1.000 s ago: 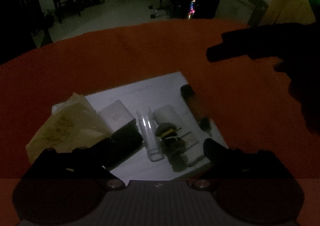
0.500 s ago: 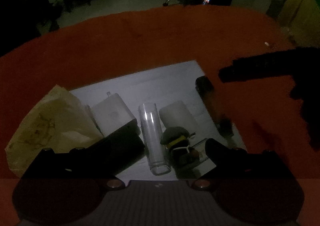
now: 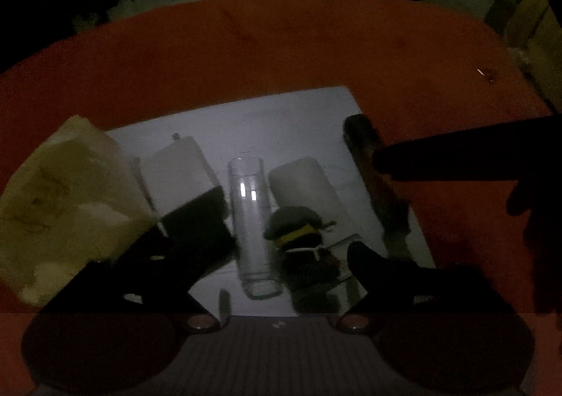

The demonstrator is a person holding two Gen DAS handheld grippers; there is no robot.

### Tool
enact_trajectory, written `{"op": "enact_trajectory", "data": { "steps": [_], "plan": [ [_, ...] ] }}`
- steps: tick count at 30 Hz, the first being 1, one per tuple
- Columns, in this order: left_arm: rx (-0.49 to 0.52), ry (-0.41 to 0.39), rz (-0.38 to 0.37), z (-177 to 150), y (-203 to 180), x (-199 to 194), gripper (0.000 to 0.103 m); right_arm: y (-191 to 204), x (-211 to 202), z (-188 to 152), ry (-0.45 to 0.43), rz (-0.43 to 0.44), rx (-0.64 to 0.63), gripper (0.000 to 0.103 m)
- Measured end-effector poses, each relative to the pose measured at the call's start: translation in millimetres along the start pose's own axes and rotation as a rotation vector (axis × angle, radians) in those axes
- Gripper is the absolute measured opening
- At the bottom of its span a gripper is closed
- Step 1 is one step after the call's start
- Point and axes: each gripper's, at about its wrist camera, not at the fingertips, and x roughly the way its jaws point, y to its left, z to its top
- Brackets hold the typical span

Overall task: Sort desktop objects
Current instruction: 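Close the right tool on the brown marker while the left tool grasps the figurine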

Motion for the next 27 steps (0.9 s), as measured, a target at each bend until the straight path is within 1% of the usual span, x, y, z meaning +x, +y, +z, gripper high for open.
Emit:
{"op": "enact_trajectory", "data": {
  "steps": [3,5,8,10,11,12,15,16,17,18,20,22,23,27],
  "plan": [
    [-0.006,0.007,-0.006,1,-4,1,0.083,2,4,0,0.003,-0.005,-0.002,0.041],
    [-0.013,0.016,-0.009,2,-6,3,0.075,3,6,0,0.005,-0.008,-0.004,0.040],
    [-0.020,0.036,-0.012,2,-7,6,0.074,5,10,0,0.008,-0.013,-0.006,0.040],
    [-0.018,0.043,0.006,0,-7,8,0.074,6,12,-1,0.010,-0.017,-0.008,0.040],
    [-0.023,0.052,0.005,-1,-5,9,0.073,7,14,-1,0.011,-0.018,-0.009,0.040],
    [-0.030,0.060,-0.002,-2,-4,10,0.069,8,15,-1,0.012,-0.020,-0.010,0.040],
    [-0.049,0.071,-0.017,-3,1,13,0.064,9,20,-1,0.022,-0.031,-0.011,0.039],
    [-0.050,0.075,-0.022,-2,1,14,0.059,10,23,-2,0.032,-0.039,-0.010,0.031],
    [-0.052,0.084,-0.028,-2,1,15,0.054,9,25,-2,0.037,-0.040,-0.005,0.029],
    [-0.043,0.079,-0.029,-3,0,14,0.042,10,25,-3,0.037,-0.039,-0.001,0.029],
    [-0.026,0.068,-0.032,-3,-2,11,0.029,10,24,-3,0.041,-0.039,-0.011,0.028],
    [-0.024,0.073,-0.032,-4,-1,10,0.020,8,23,-4,0.042,-0.050,-0.009,0.028],
    [-0.023,0.075,-0.033,-4,-1,10,0.016,7,22,-4,0.043,-0.058,-0.001,0.028],
    [-0.018,0.084,-0.034,-4,0,7,0.014,4,18,-3,0.059,-0.074,0.010,0.028]
  ]
}}
